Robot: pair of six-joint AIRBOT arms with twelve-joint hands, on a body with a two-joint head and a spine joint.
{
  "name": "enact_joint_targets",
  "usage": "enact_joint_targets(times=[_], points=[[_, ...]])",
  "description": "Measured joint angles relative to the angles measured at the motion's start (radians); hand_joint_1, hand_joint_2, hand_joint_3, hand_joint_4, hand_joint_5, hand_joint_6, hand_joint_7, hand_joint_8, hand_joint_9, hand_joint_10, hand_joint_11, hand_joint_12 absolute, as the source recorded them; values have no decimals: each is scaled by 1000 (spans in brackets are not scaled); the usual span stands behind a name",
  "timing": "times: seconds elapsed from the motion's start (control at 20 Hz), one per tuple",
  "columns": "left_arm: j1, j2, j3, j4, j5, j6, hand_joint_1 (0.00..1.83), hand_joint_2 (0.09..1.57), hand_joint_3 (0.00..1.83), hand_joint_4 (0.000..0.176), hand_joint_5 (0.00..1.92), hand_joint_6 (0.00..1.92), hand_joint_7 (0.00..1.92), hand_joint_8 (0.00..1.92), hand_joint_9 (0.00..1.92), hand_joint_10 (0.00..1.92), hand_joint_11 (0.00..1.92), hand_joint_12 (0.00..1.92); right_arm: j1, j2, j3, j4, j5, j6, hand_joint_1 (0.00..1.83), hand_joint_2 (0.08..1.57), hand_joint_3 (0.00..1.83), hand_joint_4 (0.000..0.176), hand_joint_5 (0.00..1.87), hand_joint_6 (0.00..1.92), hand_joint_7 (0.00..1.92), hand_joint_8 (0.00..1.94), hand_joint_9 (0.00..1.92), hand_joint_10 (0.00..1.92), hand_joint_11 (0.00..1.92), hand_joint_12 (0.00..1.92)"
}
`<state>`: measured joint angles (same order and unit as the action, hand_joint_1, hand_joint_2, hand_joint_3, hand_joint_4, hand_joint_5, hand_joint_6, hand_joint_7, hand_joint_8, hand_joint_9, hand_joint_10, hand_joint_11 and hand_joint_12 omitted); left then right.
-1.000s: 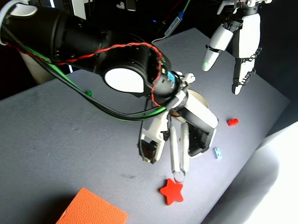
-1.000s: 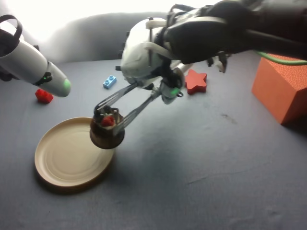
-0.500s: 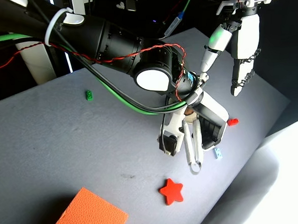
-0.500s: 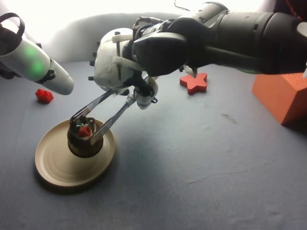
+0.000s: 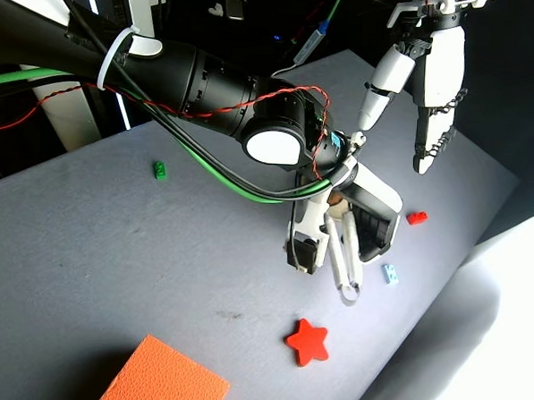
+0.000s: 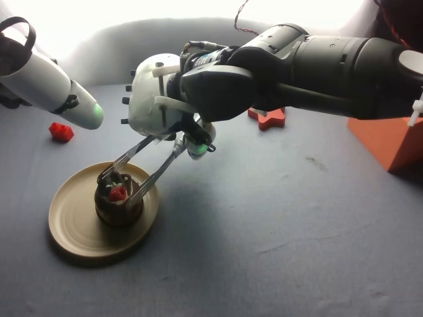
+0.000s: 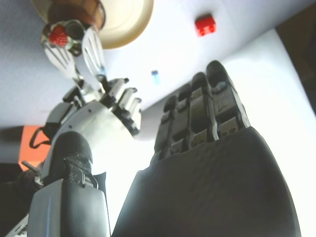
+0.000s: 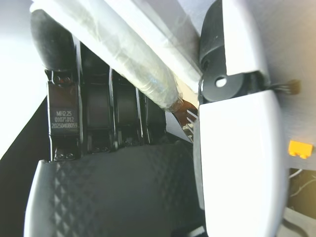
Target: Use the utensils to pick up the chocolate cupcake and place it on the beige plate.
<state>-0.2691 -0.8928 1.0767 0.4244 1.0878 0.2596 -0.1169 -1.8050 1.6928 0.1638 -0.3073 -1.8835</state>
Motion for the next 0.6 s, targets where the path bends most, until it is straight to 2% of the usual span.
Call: enact_joint_targets(times=[0.1, 0.2, 0.3, 0.4, 0.45, 0.5, 0.55, 0.6], points=[[0, 0, 0, 0, 0, 0, 318, 1150, 1, 0, 39, 5, 70, 5, 93, 3, 0, 240, 0, 0, 0, 0, 0, -4, 1367, 1181, 0, 0, 820, 924, 812, 1382, 857, 1460, 950, 1401], [0, 0, 0, 0, 0, 0, 302, 1150, 0, 0, 25, 3, 55, 3, 78, 2, 0, 201, 0, 0, 0, 0, 3, -6, 1350, 1219, 0, 0, 754, 1030, 728, 1507, 771, 1521, 923, 1450], [0, 0, 0, 0, 0, 0, 311, 1146, 0, 0, 43, 4, 71, 5, 97, 5, 0, 273, 0, 0, 0, 0, 3, -6, 1354, 1211, 0, 0, 757, 1006, 756, 1471, 784, 1501, 937, 1420], [0, 0, 0, 0, 0, 0, 292, 1154, 1, 0, 29, 0, 59, 1, 90, 1, 0, 257, 0, 0, 0, 0, 3, -6, 1351, 1217, 3, 0, 749, 1044, 738, 1490, 767, 1528, 922, 1435], [0, 0, 0, 0, 0, 0, 320, 1148, 0, 0, 41, 3, 63, 2, 89, 1, 0, 270, 0, 0, 0, 0, 4, -7, 1362, 1193, 0, 0, 830, 923, 777, 1430, 823, 1510, 922, 1457], [0, 0, 0, 0, 0, 0, 321, 1148, 0, 0, 40, 2, 62, 1, 86, 0, 0, 272, 0, 0, 0, 0, 4, -8, 1356, 1202, 1, 0, 799, 987, 750, 1437, 793, 1520, 922, 1450], [0, 0, 0, 0, 0, 0, 325, 1148, 0, 0, 45, 3, 69, 3, 102, 4, 0, 309, 0, 0, 0, 0, 5, -12, 1363, 1186, 0, 0, 860, 907, 778, 1387, 826, 1527, 916, 1479], [0, 0, 0, 0, 0, 0, 325, 1148, 0, 0, 45, 3, 69, 3, 102, 4, 0, 309, 0, 0, 0, 0, 5, -14, 1363, 1186, 0, 0, 860, 907, 778, 1387, 826, 1527, 916, 1479]])
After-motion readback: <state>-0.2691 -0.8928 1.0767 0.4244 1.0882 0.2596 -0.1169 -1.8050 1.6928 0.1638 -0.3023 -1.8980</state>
